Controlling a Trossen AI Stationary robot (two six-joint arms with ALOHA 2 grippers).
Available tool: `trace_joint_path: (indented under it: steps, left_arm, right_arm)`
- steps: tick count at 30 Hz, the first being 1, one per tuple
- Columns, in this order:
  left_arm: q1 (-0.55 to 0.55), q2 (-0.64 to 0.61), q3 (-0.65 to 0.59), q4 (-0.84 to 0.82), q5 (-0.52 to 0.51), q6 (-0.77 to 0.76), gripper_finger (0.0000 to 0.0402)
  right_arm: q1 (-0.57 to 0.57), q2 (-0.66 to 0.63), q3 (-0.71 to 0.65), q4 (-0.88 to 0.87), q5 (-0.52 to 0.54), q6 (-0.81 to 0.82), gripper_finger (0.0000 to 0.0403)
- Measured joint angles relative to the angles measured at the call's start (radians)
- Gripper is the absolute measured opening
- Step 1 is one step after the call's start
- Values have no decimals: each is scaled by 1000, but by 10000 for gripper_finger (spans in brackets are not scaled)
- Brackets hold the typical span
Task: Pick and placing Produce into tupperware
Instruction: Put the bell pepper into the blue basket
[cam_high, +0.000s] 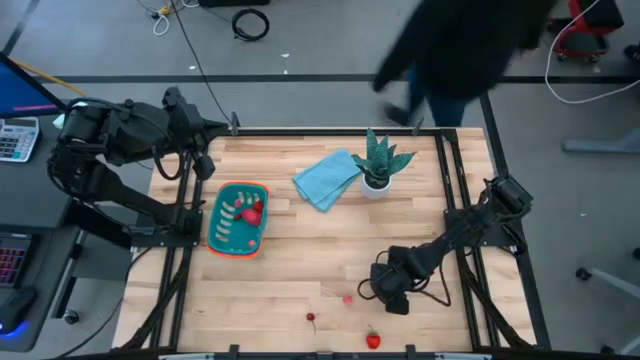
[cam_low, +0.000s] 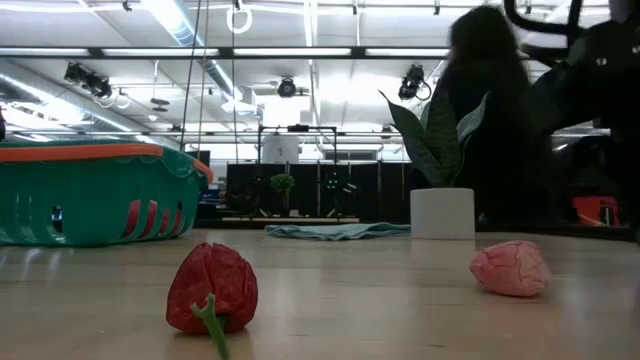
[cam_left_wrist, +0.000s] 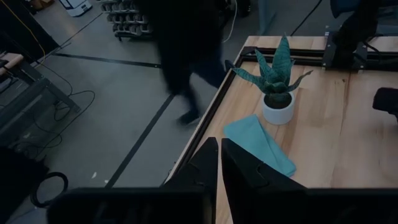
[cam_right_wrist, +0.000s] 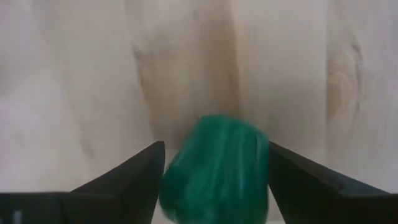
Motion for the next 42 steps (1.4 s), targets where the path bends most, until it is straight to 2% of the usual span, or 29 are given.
trace_joint_path:
  steps: [4,10,20,26,32,35,39,42]
  left_arm:
    - [0,0,0,0,0,0,21]
    - [0,0,0,0,0,0,17]
    - [0,0,0,0,0,-1,27]
    - [0,0,0,1,0,-1,19]
    - [0,0,0,1,0,0,20]
    - [0,0,0,2,0,0,25]
    - [0,0,0,2,0,1,26]
    - [0,0,0,3,0,1,21]
  right_arm:
    - [4,-7,-36,28,6,70,277]
    - [3,-5,-38,40,18,82,268]
    - [-18,-4,-39,48,40,136,204]
    - [-28,-33,-45,56,56,137,195]
    - [-53,-105,-43,160,222,120,195]
    - [-84,-138,-44,254,341,60,195]
    - [-155,-158,-42,501,566,-129,196]
    - [-228,-154,-41,796,670,-288,197]
